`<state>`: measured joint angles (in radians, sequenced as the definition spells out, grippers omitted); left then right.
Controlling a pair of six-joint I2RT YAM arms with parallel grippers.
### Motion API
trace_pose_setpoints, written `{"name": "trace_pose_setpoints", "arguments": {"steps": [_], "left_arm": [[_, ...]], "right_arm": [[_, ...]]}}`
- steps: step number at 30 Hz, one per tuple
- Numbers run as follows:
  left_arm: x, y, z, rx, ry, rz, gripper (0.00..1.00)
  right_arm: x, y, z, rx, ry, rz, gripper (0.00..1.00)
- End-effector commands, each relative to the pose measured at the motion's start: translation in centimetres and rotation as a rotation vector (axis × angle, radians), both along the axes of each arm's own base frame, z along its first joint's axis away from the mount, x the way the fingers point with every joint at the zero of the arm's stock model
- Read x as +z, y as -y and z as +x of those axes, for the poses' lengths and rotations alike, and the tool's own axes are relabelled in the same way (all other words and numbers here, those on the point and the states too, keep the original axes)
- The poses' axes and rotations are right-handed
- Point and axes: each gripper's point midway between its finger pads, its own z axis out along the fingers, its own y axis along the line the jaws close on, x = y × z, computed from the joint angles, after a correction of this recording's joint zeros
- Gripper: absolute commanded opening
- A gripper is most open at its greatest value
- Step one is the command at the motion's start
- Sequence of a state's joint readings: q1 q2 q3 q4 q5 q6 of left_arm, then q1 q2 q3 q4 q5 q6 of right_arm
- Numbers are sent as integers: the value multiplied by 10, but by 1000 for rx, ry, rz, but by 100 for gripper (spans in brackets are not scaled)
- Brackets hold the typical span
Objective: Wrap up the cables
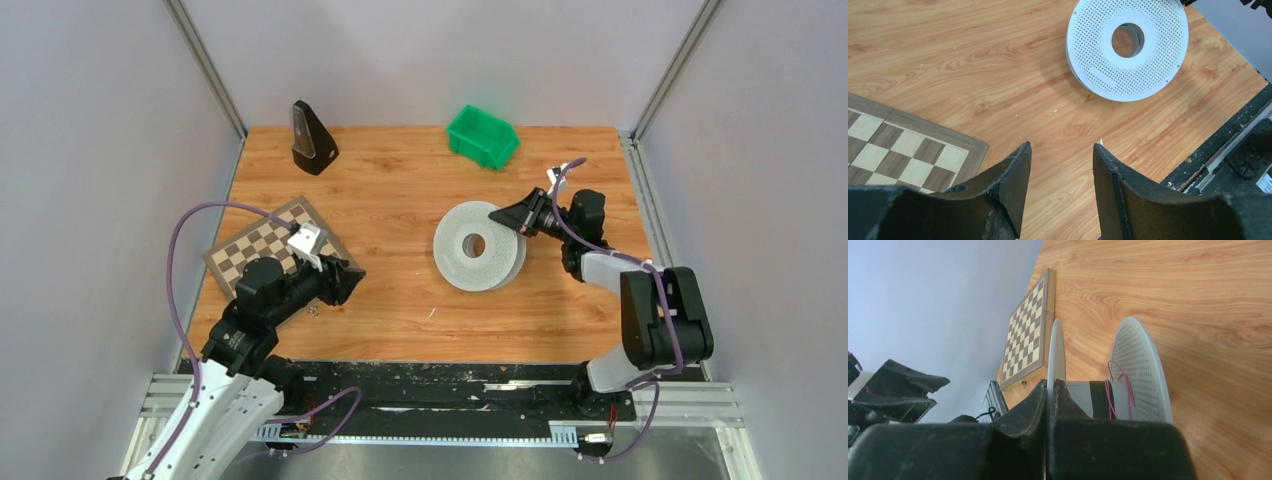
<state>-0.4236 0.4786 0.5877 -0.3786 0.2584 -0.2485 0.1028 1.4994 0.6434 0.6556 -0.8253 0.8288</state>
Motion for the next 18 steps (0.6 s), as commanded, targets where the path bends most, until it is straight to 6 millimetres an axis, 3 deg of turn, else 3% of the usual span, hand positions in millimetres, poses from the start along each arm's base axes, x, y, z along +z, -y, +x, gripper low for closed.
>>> {"name": "trace_pose_setpoints", "arguments": {"steps": [1,8,12,16,18], "left_arm": [[4,-6,4,11,65,36,56],[12,-3,1,-8,94,16,59],[13,-8,3,20,115,25,60],[14,-9,1,18,124,22,61],[14,-9,1,18,127,22,61]], "right_arm": [[40,2,29,-8,136,69,0],[20,3,53,-25,102,139,0],[-13,10,59,-31,18,183,2],[-34,21,60,-65,-46,223,12],[-45,25,60,-70,-69,204,22]]}}
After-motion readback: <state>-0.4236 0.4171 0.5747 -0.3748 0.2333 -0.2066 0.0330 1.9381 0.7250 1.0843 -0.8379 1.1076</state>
